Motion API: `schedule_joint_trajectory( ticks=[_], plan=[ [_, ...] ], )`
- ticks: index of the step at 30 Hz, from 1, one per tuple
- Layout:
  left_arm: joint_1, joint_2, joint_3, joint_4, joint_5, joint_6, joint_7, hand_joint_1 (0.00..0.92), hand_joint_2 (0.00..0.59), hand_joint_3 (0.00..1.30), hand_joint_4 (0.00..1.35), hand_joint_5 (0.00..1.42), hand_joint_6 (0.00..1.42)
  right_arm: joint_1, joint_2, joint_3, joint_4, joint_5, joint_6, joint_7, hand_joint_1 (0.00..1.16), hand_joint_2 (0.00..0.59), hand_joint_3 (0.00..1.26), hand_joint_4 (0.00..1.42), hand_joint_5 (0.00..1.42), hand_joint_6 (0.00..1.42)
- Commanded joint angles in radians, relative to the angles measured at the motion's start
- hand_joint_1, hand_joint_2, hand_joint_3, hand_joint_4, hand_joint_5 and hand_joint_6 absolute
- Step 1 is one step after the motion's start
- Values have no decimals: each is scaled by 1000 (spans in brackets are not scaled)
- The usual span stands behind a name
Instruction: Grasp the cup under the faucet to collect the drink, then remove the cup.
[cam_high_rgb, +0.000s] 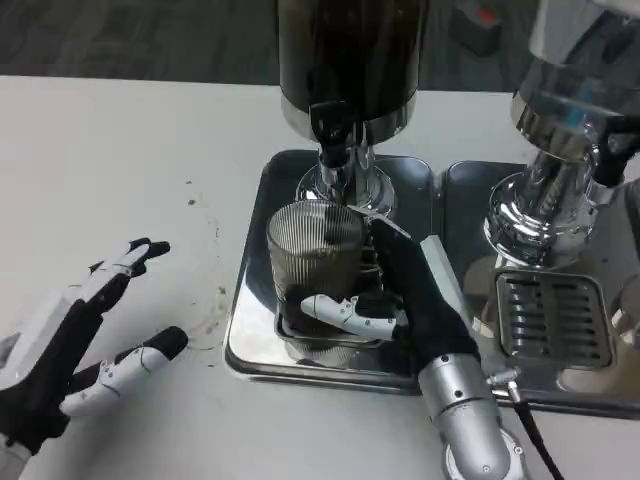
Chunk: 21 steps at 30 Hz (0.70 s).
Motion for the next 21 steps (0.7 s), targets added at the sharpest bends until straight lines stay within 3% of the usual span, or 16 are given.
schedule_joint_trajectory(
  ticks=[1,21],
  plan=[
    [4,11,2,-6,-5,8,-7,0,136,155,36,156,42,-2,32,-1,0,6,-14,-18,1052,227,382,547,560,615],
    [-19,18,-7,8,3,5,-17,0,135,156,48,169,42,16,44,-1,-31,4,-48,-91,1108,222,447,586,672,790]
  ],
)
